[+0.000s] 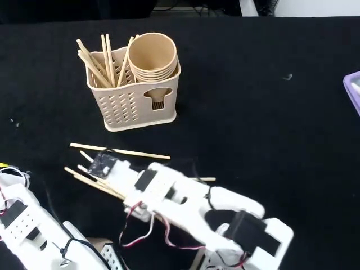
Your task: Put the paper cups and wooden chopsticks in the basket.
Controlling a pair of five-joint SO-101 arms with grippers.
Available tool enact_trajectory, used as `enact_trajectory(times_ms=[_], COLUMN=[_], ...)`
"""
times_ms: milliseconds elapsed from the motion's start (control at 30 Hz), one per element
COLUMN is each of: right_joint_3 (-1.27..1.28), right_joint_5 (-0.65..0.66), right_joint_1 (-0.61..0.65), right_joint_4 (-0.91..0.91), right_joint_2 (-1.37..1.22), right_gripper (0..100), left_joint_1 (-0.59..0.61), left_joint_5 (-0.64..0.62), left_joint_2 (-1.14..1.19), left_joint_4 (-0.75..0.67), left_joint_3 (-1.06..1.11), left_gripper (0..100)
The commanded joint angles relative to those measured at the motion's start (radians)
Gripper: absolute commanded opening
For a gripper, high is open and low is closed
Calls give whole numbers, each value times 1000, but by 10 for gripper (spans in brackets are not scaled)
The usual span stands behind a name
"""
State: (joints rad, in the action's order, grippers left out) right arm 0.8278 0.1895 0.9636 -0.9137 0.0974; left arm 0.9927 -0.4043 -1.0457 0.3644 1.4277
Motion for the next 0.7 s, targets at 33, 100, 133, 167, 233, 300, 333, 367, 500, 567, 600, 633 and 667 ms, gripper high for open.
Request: enact_trajectory(times_ms=[33, 100, 133, 167, 233, 300, 333, 367, 500, 567, 600, 633, 667], right_joint_3=[25, 25, 25, 21, 27, 28, 28, 27, 27, 19, 19, 19, 22], right_joint_5=[233, 334, 388, 442, 551, 618, 632, 629, 572, 539, 528, 525, 520], right_joint_1=[-153, -229, -269, -304, -354, -377, -379, -376, -304, -259, -235, -213, -192], right_joint_4=[-23, -20, -15, -14, 28, 61, 69, 71, 9, -31, -31, -31, -29], right_joint_2=[88, 104, 110, 110, 110, 110, 110, 110, 114, 117, 119, 119, 119], right_gripper=[11, 11, 11, 11, 11, 11, 11, 15, 112, 221, 266, 290, 292], left_joint_1=[4, 4, 4, 4, 4, 4, 4, 4, 4, 4, 4, 4, 4], left_joint_5=[-8, -8, -8, -8, -8, -8, -8, -8, -8, -8, -8, -8, -8], left_joint_2=[-11, -11, -11, -11, -11, -11, -11, -11, -11, -11, -11, -11, -11], left_joint_4=[-3, -5, -5, -5, -5, -5, -5, -5, -5, -5, -5, -5, -5], left_joint_3=[-68, -68, -68, -68, -68, -68, -68, -68, -68, -68, -68, -68, -68], left_gripper=[127, 127, 127, 127, 127, 127, 127, 127, 127, 127, 127, 127, 127])
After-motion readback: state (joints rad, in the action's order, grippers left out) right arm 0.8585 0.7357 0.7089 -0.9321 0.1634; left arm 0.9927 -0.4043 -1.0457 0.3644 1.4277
